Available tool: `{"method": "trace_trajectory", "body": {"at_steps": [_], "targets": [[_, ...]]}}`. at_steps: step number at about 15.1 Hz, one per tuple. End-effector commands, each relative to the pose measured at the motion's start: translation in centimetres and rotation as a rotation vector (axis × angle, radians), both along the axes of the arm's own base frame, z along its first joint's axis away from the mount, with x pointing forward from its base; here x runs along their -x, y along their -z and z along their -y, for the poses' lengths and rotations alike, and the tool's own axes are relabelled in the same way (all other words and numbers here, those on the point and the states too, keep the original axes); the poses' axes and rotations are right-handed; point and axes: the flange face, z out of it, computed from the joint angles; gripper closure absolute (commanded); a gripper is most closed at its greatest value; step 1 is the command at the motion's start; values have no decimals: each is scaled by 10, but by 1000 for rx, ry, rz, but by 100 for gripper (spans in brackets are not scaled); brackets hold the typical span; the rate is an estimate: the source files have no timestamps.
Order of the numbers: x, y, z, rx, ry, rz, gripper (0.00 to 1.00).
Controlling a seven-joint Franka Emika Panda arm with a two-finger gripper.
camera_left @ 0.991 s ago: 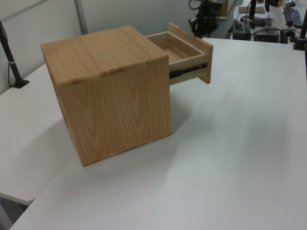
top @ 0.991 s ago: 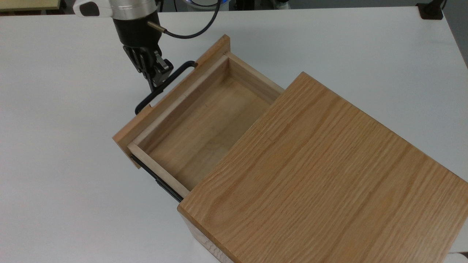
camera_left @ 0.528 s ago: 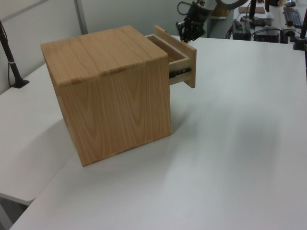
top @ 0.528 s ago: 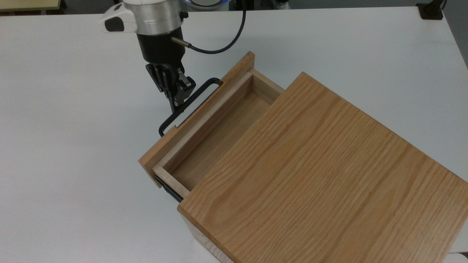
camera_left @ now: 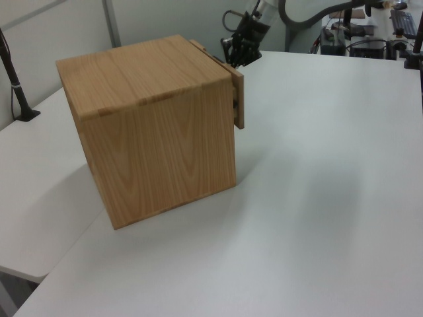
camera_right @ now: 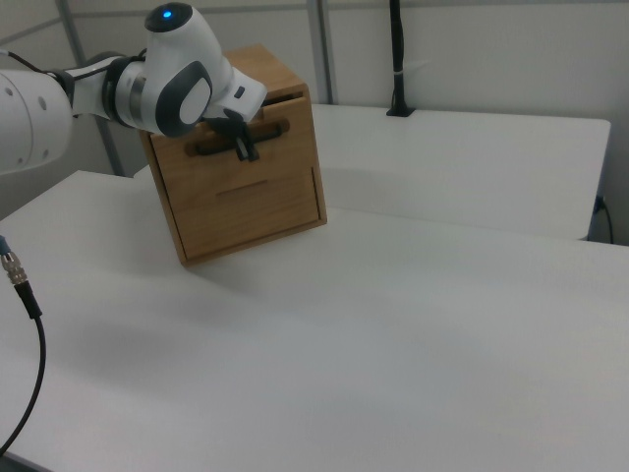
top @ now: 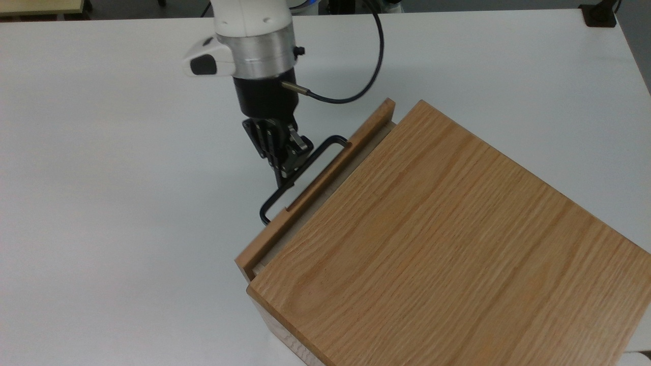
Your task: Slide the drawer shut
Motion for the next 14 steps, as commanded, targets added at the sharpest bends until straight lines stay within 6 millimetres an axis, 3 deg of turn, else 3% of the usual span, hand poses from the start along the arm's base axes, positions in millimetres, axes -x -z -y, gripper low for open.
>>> {"method": "trace_trajectory", "body": {"at_steps": [1,6,8,10,13,14], "targets": [[-16,2,-23,-60,51,48,100],[-19,-2,-41,-84,54,101,100],[-18,-3,-38,-77,51,104,100],[-12,-18,-15,-43,39,114,97],[3,-11,2,28,-57,-2,97],[9,-10,18,50,-73,-73,97]]}}
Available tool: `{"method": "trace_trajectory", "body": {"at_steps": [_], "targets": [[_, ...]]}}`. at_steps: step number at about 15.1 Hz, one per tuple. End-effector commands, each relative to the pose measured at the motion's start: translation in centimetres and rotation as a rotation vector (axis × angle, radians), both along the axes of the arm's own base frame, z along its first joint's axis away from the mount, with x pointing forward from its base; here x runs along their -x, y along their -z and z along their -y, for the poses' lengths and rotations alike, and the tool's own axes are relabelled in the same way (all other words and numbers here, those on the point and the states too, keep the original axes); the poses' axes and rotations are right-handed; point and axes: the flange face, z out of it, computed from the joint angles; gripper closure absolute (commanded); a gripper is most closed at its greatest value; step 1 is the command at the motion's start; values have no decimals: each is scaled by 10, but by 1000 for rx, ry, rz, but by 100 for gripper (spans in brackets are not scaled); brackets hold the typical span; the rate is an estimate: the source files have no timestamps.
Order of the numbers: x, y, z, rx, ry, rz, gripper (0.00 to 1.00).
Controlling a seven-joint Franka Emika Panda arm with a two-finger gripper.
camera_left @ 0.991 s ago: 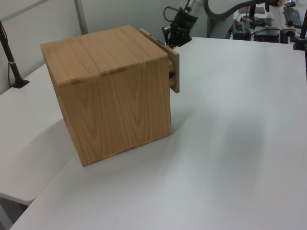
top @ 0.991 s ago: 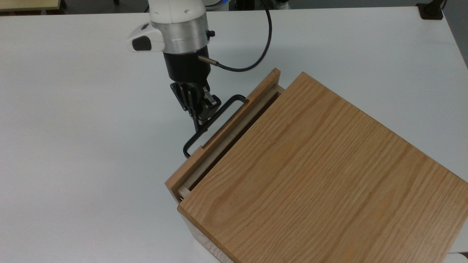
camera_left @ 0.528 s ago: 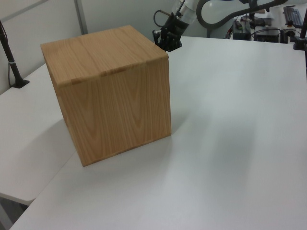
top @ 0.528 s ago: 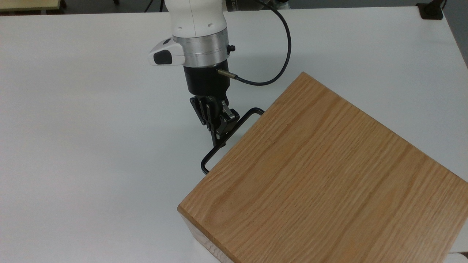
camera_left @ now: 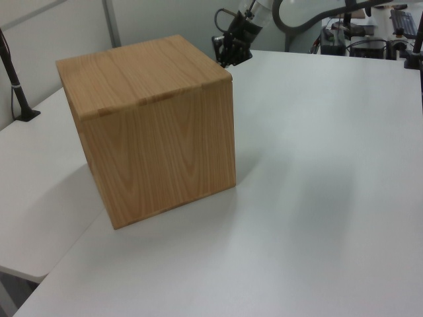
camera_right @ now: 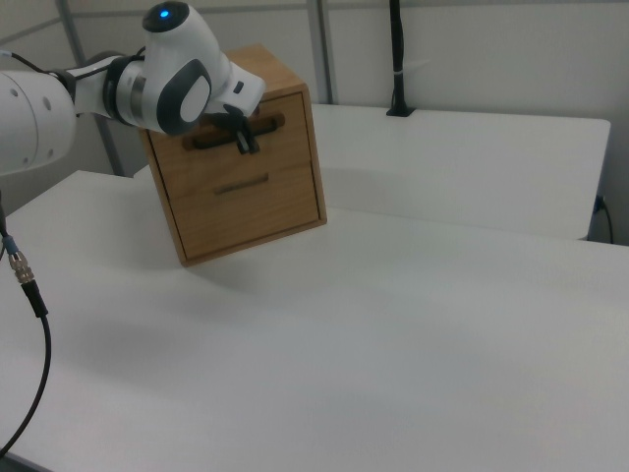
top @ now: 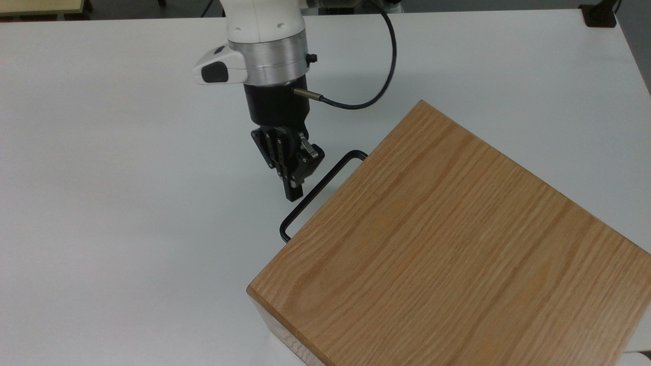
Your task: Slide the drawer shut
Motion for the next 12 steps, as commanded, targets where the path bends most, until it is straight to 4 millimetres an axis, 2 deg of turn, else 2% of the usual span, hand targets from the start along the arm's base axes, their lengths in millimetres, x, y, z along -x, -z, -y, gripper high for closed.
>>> {"method": "trace_trajectory", "body": {"at_steps": [1,2,3,5,6,7,8,9,10,12], "targets": [[27,-14,34,79,-70,-143,95],[43,-26,46,128,-84,-217,91],[62,-42,51,207,-129,-286,91],[83,-59,56,242,-174,-354,88],[94,-65,65,246,-184,-384,69],[103,-70,74,244,-194,-397,34],[111,-76,81,236,-180,-400,11],[119,-77,83,232,-180,-420,3],[128,-78,82,235,-190,-434,0],[142,-81,83,242,-201,-445,0]]}}
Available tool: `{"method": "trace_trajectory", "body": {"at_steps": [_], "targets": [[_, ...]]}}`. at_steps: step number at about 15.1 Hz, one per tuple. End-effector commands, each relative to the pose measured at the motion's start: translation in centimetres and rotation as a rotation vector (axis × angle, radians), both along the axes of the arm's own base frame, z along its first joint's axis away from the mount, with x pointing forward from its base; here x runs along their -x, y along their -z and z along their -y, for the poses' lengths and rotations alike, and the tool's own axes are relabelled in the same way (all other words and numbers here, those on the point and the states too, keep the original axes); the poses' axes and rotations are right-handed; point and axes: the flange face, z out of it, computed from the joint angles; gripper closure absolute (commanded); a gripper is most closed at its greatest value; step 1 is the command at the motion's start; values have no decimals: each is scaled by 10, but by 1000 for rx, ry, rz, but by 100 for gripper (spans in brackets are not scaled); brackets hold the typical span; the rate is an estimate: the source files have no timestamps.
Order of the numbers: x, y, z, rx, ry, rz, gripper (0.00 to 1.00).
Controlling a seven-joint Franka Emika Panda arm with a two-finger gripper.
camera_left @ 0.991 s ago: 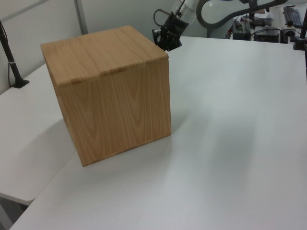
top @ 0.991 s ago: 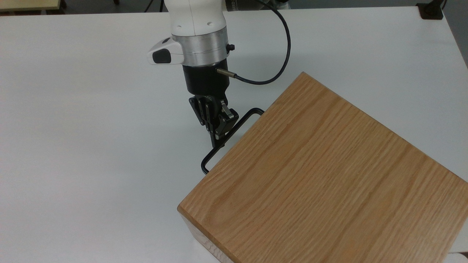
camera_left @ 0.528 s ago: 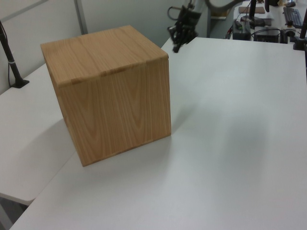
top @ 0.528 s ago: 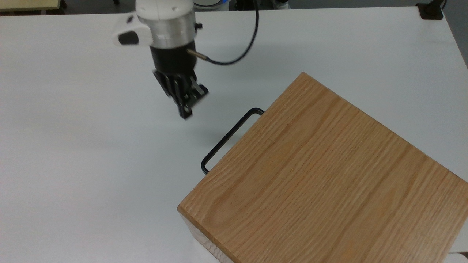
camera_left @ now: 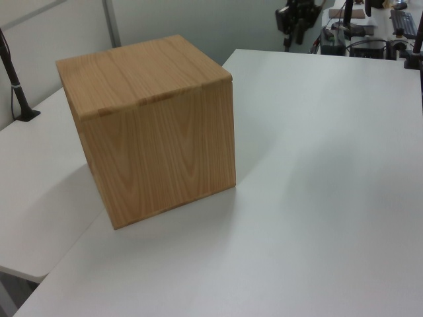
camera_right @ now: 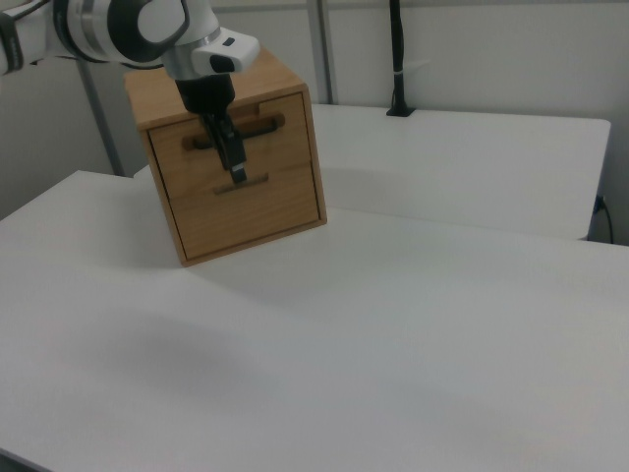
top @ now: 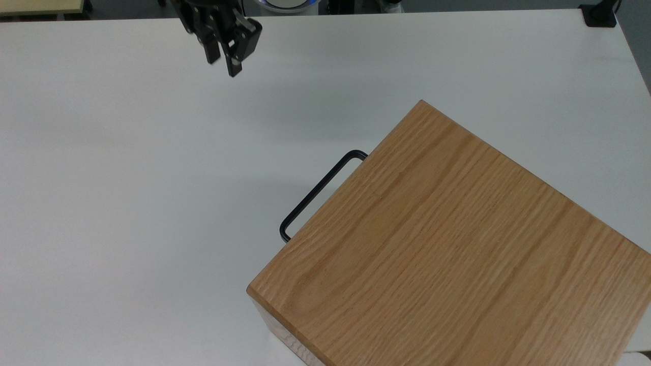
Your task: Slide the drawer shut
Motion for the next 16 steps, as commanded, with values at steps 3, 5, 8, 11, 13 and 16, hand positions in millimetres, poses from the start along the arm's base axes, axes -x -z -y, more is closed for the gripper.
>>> {"method": "trace_trajectory", "body": {"at_steps": [3,5,8,11,13,16], "targets": [[40,-2,2,35,-187,-35,0],[40,-3,17,60,-314,-34,0],[40,-4,29,68,-446,-33,0],[39,-3,31,77,-493,-34,0],[39,0,31,80,-535,-41,0],[39,-2,30,76,-530,-38,0]]}}
